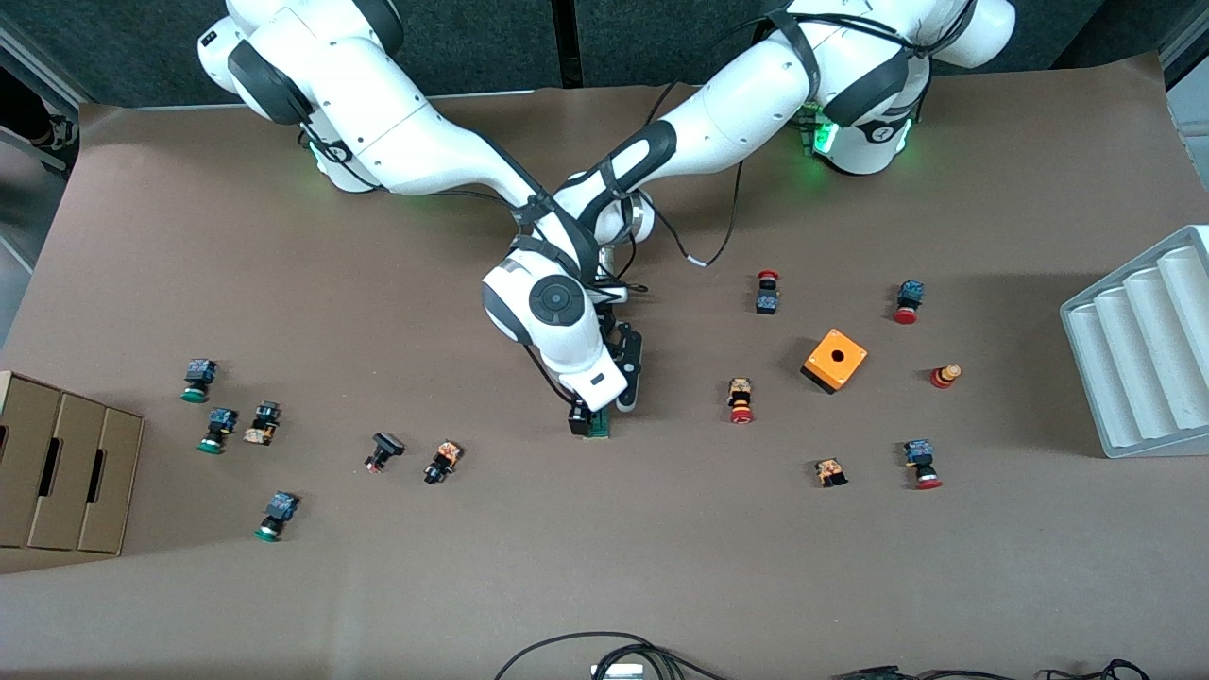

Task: Close load switch with both arms
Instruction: 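Lower the right gripper onto the white handle and close on it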

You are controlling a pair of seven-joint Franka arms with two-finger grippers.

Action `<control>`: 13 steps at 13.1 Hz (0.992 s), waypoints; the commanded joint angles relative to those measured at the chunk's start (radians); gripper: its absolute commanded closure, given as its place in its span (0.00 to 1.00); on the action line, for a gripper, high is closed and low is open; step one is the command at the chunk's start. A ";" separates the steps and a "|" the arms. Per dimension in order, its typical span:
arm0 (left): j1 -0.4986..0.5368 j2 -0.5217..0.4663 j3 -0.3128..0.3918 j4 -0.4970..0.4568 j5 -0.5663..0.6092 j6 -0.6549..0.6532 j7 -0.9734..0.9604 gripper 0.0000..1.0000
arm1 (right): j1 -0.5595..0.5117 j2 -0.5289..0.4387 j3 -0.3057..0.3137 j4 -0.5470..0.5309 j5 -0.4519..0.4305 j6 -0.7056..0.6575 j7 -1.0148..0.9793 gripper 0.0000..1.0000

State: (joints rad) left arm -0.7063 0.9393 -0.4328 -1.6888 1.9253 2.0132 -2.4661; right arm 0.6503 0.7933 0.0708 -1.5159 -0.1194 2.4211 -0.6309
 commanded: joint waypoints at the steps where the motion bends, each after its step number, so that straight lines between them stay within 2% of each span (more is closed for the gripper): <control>1: -0.010 0.018 0.014 0.028 0.029 0.024 -0.016 0.57 | 0.005 0.011 -0.002 0.019 -0.031 0.010 0.005 0.11; 4: -0.010 0.018 0.014 0.028 0.029 0.024 -0.016 0.57 | 0.005 0.009 -0.002 0.020 -0.031 0.012 0.005 0.15; 13: -0.009 0.016 0.014 0.028 0.031 0.024 -0.014 0.57 | 0.011 0.003 -0.002 0.029 -0.032 0.013 0.002 0.17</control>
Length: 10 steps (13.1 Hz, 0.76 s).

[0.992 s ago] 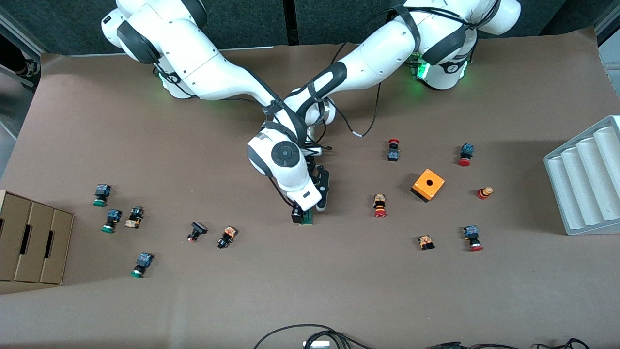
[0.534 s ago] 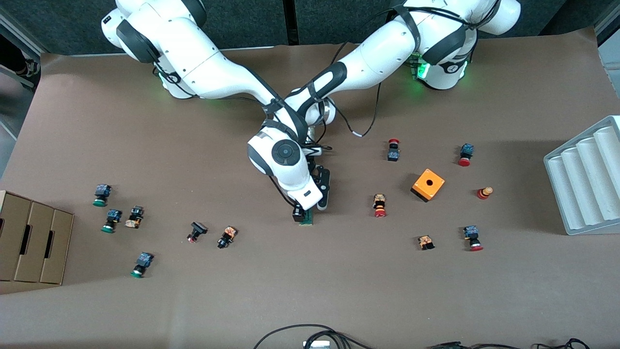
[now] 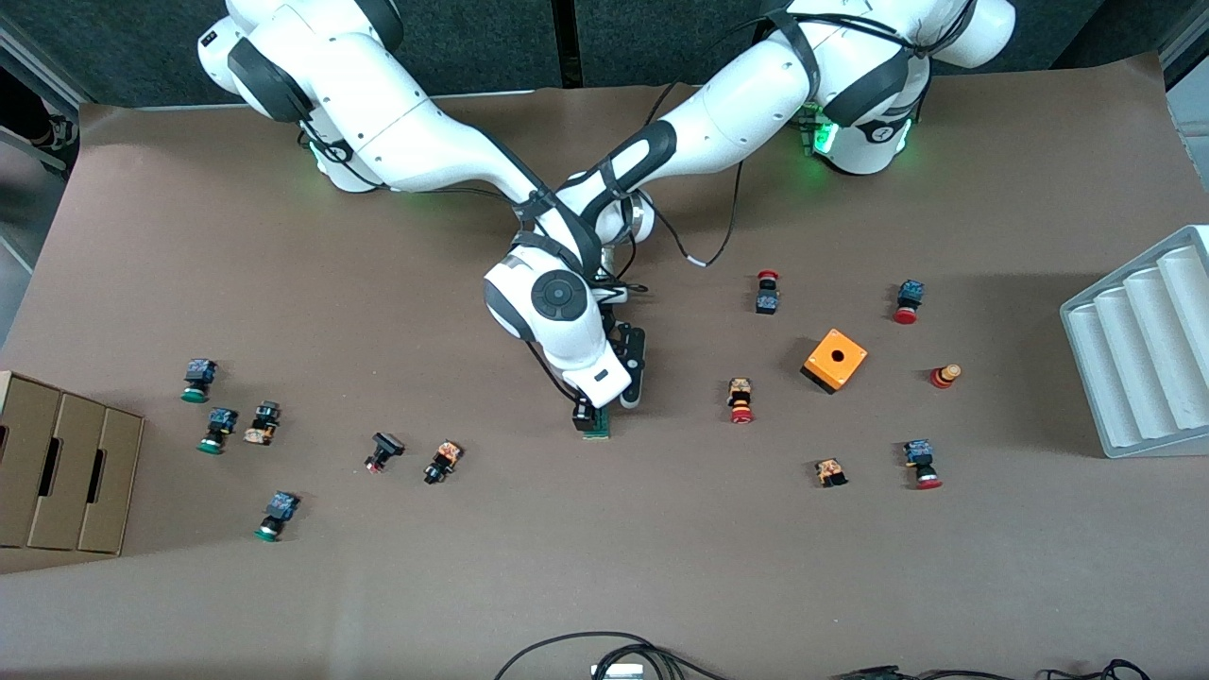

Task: Close load switch with both arms
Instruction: 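Lower the right gripper onto the white handle and close on it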

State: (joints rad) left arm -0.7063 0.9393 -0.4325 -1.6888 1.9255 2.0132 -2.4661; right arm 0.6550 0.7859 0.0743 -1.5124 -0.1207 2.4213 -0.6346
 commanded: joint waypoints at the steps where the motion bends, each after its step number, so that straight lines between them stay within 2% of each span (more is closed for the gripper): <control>1: -0.009 0.016 0.014 0.027 0.029 0.024 -0.014 0.57 | 0.006 0.010 -0.005 0.030 -0.033 0.012 0.006 0.18; 6: -0.009 0.016 0.014 0.027 0.029 0.024 -0.014 0.57 | -0.005 0.003 -0.005 0.032 -0.031 0.004 -0.003 0.18; 8: -0.009 0.016 0.014 0.027 0.029 0.024 -0.014 0.57 | -0.006 0.003 -0.007 0.034 -0.031 0.004 -0.034 0.25; 10: -0.007 0.016 0.014 0.027 0.030 0.024 -0.014 0.57 | -0.006 0.003 -0.007 0.034 -0.031 0.004 -0.042 0.26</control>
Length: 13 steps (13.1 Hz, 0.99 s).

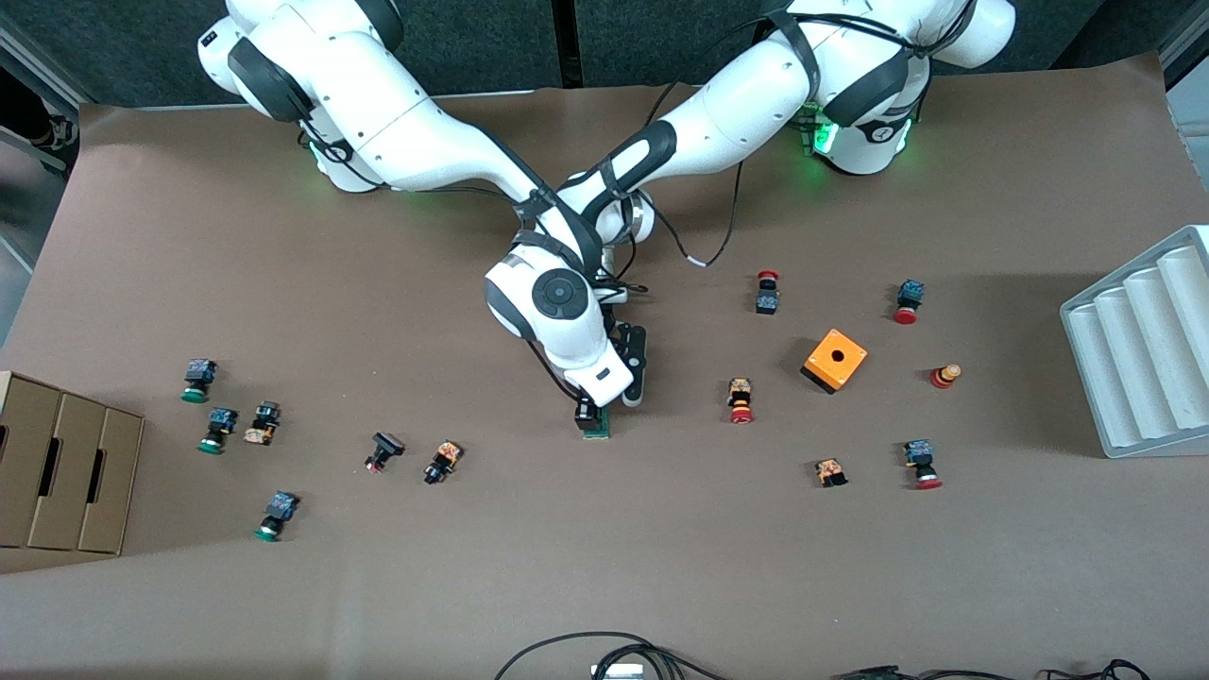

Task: Close load switch with both arms
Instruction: 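Lower the right gripper onto the white handle and close on it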

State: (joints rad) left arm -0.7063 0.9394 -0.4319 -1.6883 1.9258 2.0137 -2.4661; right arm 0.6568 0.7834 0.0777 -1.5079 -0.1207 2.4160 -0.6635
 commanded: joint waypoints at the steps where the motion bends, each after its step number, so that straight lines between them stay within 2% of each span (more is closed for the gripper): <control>1: -0.007 0.016 0.013 0.027 0.030 0.023 -0.014 0.57 | -0.008 0.005 -0.010 0.029 -0.031 0.009 -0.013 0.27; 13: -0.007 0.016 0.013 0.029 0.030 0.023 -0.013 0.57 | -0.013 -0.009 -0.010 0.031 -0.024 0.006 -0.013 0.28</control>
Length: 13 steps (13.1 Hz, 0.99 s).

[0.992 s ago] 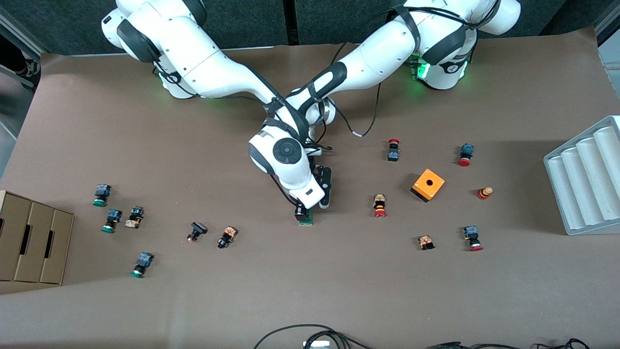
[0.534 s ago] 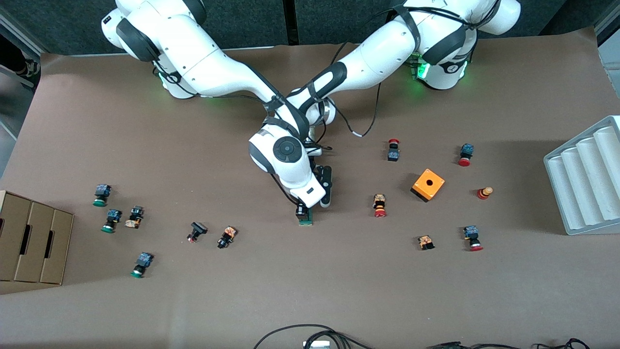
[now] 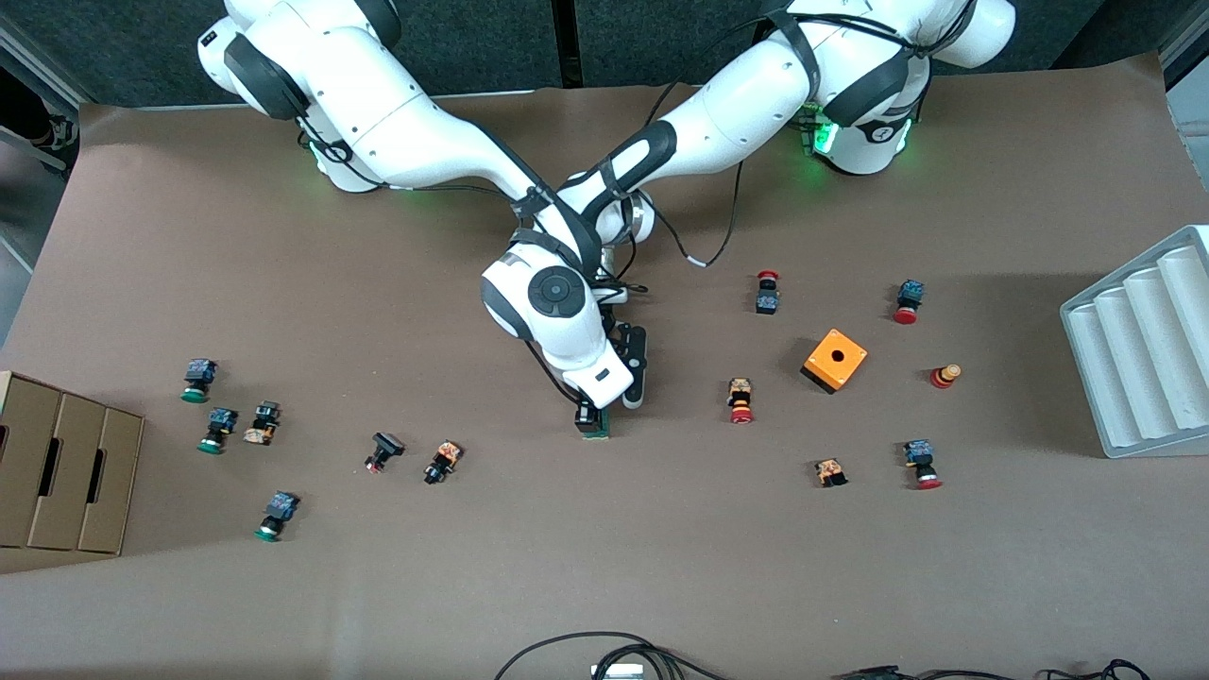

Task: Close load switch with both arms
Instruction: 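Lower the right gripper onto the white handle and close on it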

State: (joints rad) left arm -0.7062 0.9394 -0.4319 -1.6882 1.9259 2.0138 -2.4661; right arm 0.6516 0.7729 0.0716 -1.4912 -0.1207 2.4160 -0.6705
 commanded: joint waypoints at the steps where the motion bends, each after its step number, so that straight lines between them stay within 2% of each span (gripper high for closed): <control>1: -0.007 0.015 0.013 0.028 0.028 0.023 -0.013 0.57 | -0.007 0.002 -0.004 0.014 -0.024 0.008 -0.006 0.28; 3: -0.007 0.016 0.013 0.028 0.030 0.023 -0.013 0.57 | -0.007 0.002 -0.006 0.019 -0.022 0.008 -0.006 0.30; 5: -0.007 0.015 0.013 0.028 0.028 0.023 -0.013 0.57 | -0.007 0.002 -0.004 0.019 -0.022 0.009 -0.001 0.38; 13: -0.007 0.016 0.013 0.028 0.028 0.023 -0.013 0.57 | -0.001 0.002 -0.004 0.019 -0.030 0.023 0.009 0.56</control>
State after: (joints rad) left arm -0.7063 0.9394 -0.4319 -1.6882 1.9259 2.0138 -2.4661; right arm 0.6505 0.7730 0.0700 -1.4836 -0.1207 2.4215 -0.6703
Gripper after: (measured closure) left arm 0.511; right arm 0.524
